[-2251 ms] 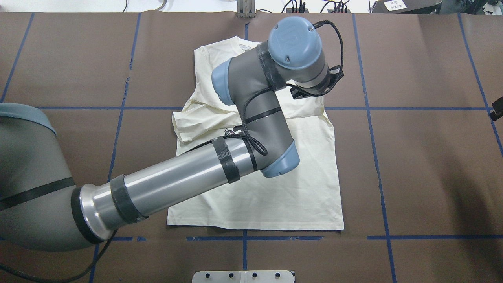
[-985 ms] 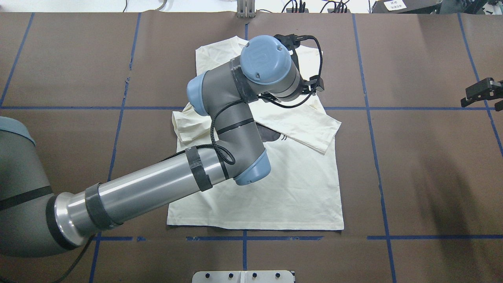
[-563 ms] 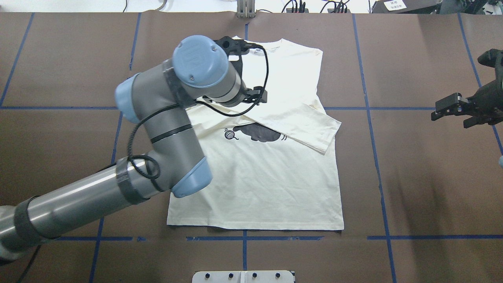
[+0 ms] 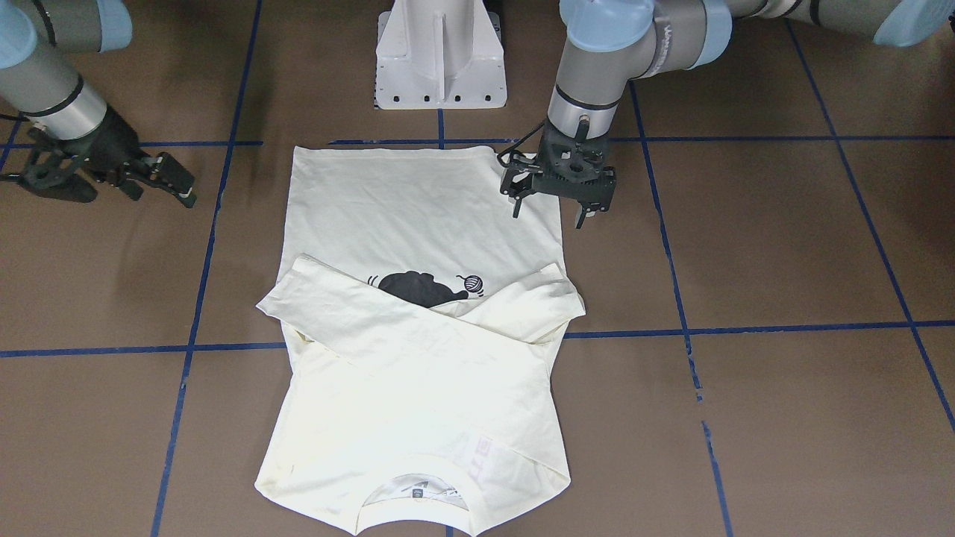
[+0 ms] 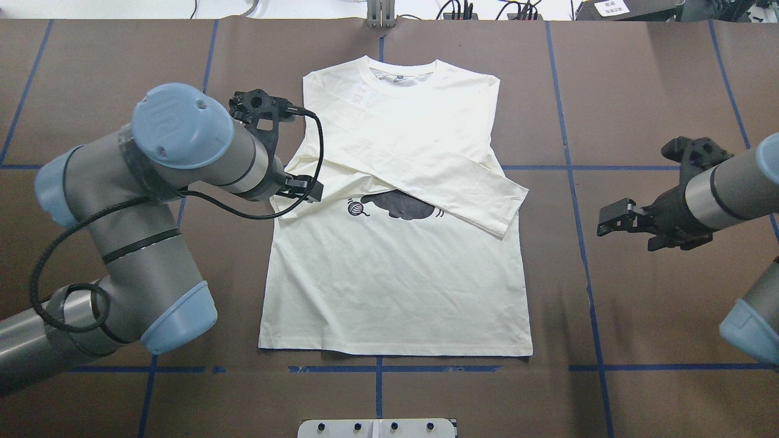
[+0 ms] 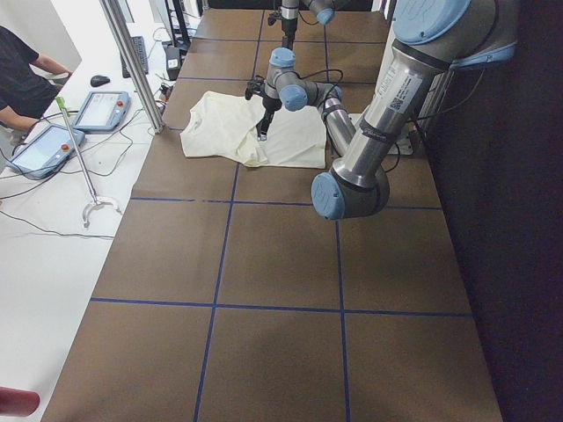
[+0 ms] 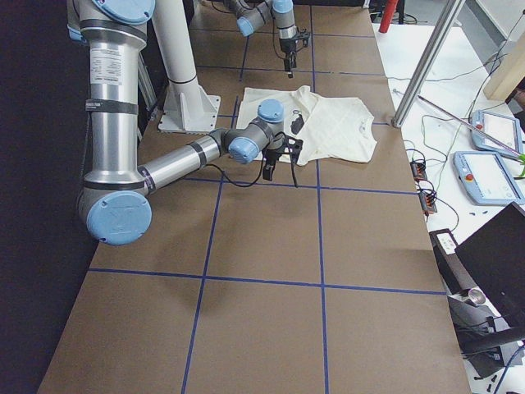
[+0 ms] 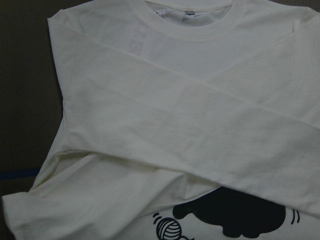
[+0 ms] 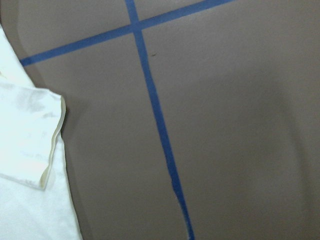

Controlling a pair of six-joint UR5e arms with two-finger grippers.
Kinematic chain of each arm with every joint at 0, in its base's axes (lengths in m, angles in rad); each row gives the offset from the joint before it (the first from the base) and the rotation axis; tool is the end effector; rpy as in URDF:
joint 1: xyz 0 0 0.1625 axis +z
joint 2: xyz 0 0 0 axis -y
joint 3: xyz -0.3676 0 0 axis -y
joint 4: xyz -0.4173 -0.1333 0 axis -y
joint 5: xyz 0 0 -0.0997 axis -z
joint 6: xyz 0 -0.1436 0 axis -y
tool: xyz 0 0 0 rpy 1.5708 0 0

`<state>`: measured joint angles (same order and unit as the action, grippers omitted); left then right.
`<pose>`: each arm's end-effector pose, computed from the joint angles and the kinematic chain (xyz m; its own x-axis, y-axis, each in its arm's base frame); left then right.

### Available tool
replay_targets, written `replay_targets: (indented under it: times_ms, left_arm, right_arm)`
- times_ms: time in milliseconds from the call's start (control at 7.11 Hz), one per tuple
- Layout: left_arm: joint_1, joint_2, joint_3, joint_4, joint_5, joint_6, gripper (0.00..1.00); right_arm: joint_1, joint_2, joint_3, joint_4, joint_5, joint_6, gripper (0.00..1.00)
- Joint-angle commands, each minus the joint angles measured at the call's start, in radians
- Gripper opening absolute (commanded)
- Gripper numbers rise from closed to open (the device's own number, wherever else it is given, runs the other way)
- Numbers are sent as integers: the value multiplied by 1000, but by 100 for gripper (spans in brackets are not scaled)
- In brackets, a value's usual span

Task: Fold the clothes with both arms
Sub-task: 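Lower both grippers to the hem corners nearest the robot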

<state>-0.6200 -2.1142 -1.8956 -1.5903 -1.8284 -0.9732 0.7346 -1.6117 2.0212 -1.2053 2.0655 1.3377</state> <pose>0.4568 -0.4450 0.1690 0.6503 0.2042 -0.7317 0.0425 0.9519 0.3035 -0.3478 -0.4019 0.3842 0.5952 0.2636 0.7591 -0.2117 0.9627 -0.1684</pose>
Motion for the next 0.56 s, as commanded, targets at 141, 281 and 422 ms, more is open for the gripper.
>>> replay_targets:
  times_ms: [141,281,422]
  left_arm:
    - [0,28,-46,6,-6,4,99]
    - [-1,30,-59,6,-9,4,99]
    - [0,30,-63,6,-9,4,99]
  right_arm:
    - [-292,12,25,29,-239,158,100]
    - [-352,24,24,24,-305,164,100]
    - [-380,25,24,24,-312,166,100]
